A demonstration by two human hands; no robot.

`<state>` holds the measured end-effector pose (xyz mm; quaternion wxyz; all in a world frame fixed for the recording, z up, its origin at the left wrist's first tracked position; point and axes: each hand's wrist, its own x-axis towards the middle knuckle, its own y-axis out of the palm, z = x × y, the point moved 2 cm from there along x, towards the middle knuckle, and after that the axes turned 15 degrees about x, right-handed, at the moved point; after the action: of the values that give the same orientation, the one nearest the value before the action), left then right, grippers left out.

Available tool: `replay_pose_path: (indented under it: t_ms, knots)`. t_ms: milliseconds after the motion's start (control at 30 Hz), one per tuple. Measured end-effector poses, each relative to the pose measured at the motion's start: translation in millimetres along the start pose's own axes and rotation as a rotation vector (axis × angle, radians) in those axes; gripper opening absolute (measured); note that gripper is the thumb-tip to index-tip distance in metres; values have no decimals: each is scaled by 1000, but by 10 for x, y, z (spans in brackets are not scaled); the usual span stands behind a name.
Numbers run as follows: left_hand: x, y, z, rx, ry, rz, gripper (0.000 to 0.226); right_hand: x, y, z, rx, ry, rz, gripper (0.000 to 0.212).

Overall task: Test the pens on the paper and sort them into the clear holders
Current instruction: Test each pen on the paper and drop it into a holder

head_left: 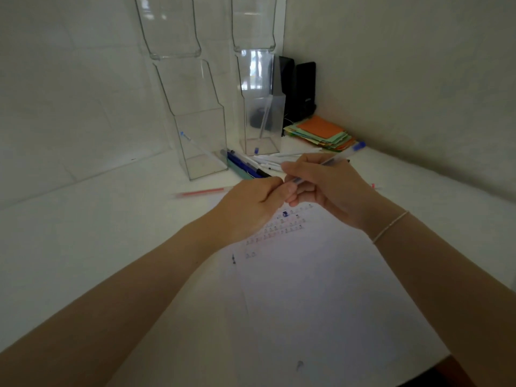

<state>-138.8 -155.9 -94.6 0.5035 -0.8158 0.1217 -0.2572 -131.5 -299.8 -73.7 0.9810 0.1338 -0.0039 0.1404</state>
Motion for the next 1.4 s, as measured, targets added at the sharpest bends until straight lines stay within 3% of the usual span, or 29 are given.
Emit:
replay_pose_path:
  t_ms: [167,333,567,733,1400]
  knots:
    - [-72,-23,111,-34,0,-15,39,-50,81,-28,13,0,-43,15]
    - [-174,-5,536,309,-109,-108,37,-79,209,-217,29,-15,-231,11]
    - [-348,196,776,514,-106,-26,42,-67,370,-618,-207,62,-327,19]
    - [-310,239,822,539,-80,5,41,-127,333,-802,-437,-83,-449,27]
    - [-323,249,800,530,-56,-57,39,-147,388,-819,-526,-146,-395,26]
